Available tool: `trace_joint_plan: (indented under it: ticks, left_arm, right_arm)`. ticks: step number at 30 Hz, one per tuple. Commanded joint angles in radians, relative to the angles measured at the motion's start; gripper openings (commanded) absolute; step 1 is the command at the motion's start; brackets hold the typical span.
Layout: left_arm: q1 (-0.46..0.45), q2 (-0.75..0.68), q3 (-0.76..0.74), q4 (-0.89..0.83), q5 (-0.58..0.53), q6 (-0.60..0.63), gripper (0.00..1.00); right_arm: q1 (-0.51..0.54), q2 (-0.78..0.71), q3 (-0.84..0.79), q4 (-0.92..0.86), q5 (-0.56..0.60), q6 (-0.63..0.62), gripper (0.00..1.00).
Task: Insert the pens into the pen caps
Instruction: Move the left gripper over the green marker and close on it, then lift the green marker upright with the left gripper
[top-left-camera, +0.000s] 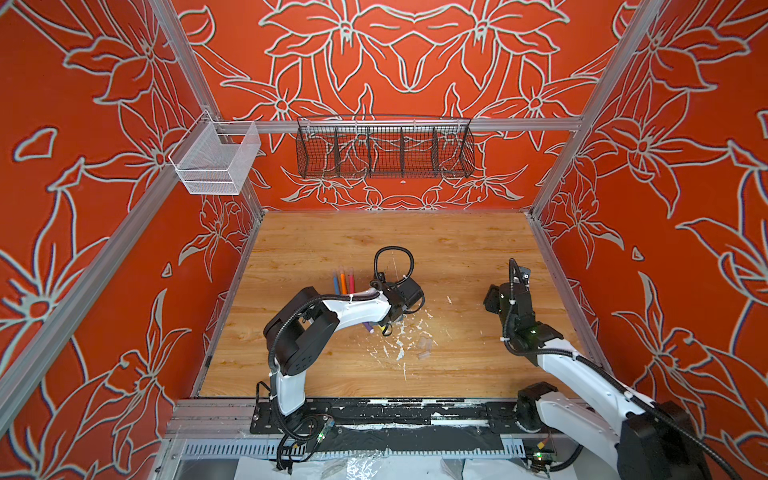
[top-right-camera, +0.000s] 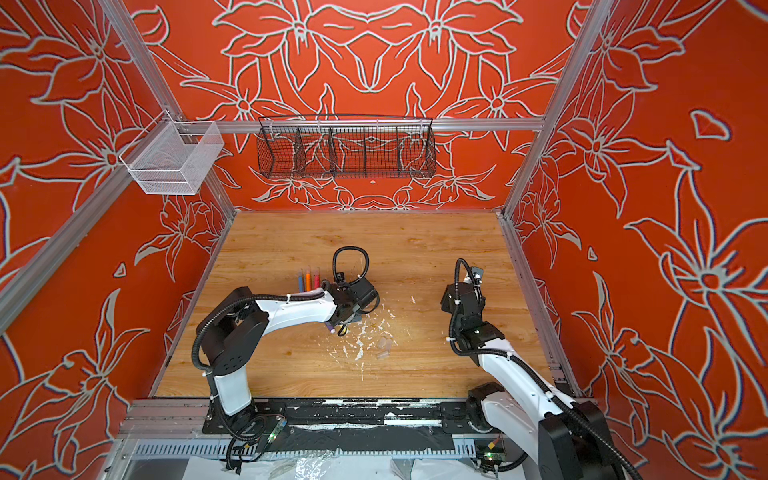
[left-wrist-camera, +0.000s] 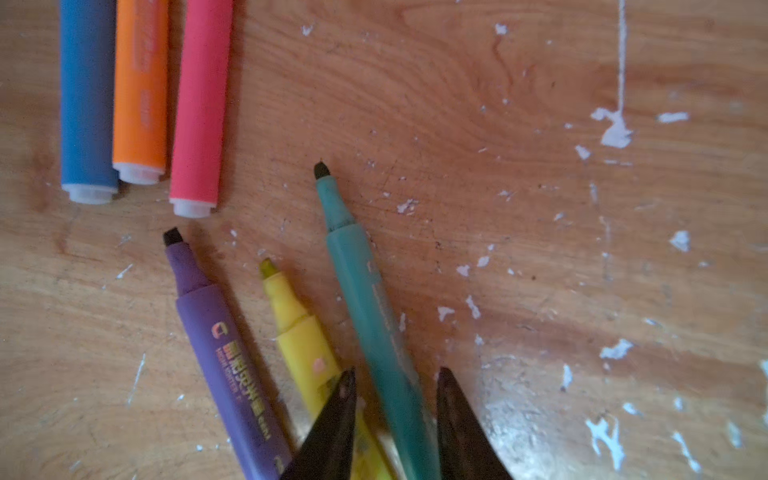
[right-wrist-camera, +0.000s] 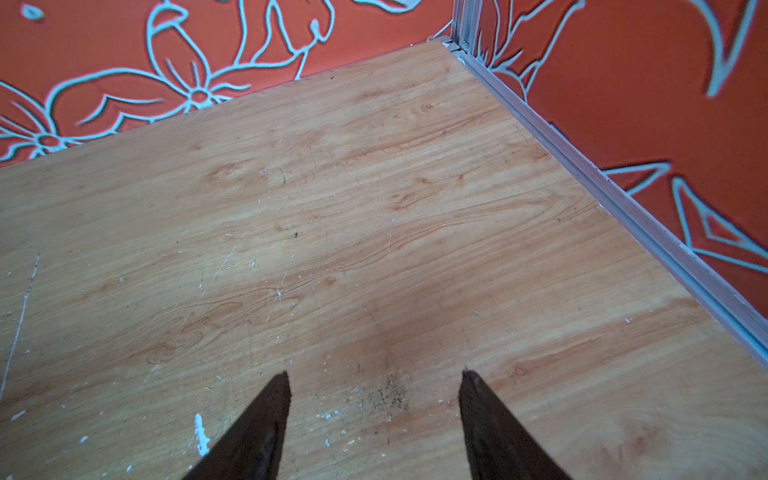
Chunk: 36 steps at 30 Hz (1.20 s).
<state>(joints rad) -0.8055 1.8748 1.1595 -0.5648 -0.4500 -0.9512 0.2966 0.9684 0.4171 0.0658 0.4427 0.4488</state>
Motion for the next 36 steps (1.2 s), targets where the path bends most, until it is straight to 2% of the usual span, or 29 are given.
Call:
trace_joint_plan:
  ticks: [1, 13, 25, 32, 36]
  left_arm:
    - [-0.004, 0.03, 0.014, -0.018, -0.012, -0.039, 0.32]
    - [-0.003, 0.097, 0.017, 0.025, 0.026, -0.041, 0.36]
    - [0.002, 0.133, 0.005, 0.084, 0.063, -0.022, 0.13]
    - [-0.002, 0.076, -0.033, 0.204, 0.126, 0.072, 0.01]
    - [-0.011, 0.033, -0.06, 0.284, 0.16, 0.147, 0.0]
  right_arm:
    - [-0.004, -0.002, 0.001, 0.02, -0.004, -0.005, 0.66]
    - [-0.004, 0.001, 0.003, 0.02, -0.004, -0.006, 0.66]
    - [-0.004, 0.0, 0.0, 0.019, -0.002, -0.005, 0.66]
    - [-0.004, -0.002, 0.001, 0.019, -0.001, -0.005, 0.66]
    - [-0.003, -0.002, 0.0, 0.019, -0.001, -0.004, 0.66]
